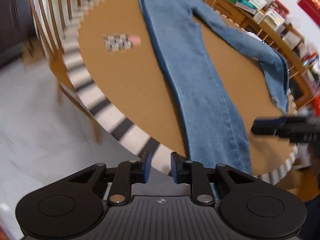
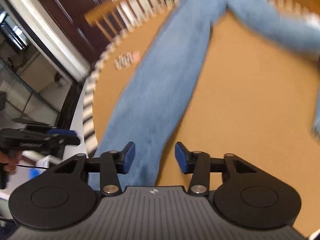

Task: Fold clothes

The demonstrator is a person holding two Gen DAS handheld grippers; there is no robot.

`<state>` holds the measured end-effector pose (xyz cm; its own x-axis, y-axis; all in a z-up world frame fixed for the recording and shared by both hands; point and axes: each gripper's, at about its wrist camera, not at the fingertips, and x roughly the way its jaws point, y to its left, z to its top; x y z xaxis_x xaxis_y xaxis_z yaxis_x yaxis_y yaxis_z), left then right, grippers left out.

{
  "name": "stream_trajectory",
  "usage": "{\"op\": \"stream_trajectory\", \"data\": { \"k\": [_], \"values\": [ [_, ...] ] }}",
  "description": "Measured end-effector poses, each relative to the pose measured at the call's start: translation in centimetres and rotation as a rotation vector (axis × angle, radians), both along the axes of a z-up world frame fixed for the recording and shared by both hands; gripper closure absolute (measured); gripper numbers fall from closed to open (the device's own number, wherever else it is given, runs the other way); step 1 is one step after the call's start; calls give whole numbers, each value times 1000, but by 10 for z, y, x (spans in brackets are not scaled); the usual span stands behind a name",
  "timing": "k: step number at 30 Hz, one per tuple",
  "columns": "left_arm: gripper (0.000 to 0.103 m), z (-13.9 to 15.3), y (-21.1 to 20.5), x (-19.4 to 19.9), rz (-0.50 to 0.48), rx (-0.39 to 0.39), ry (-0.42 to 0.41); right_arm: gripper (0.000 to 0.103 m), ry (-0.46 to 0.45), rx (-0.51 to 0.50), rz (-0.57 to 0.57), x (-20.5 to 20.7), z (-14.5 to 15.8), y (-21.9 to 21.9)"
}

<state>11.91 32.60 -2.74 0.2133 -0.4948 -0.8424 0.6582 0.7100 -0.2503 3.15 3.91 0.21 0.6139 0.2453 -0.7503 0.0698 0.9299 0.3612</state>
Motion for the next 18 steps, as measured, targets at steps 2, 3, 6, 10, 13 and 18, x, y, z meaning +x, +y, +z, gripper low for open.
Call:
{"op": "stream_trajectory", "data": {
  "k": [2,3,6,10,13,18],
  "values": [
    [50,-2,-19,-6,-25,-43,-2,86,-49,5,60,2,2,3],
    [51,-2,-29,-10,-38,-65,-4,91,-37,15,82,7,-3,6],
    [61,-5,-58,-19,-76,-129,-7,93,71,-11,87,21,-28,8],
    [67,-26,-71,-27,-89,-61,23,97,105,6,78,18,-38,4],
    [71,-29,-56,-27,-71,-26,22,97,99,4,133,16,-37,15],
    [70,-26,-50,-21,-20,38,27,93,69,-8,209,18,-36,29]
  ]
}}
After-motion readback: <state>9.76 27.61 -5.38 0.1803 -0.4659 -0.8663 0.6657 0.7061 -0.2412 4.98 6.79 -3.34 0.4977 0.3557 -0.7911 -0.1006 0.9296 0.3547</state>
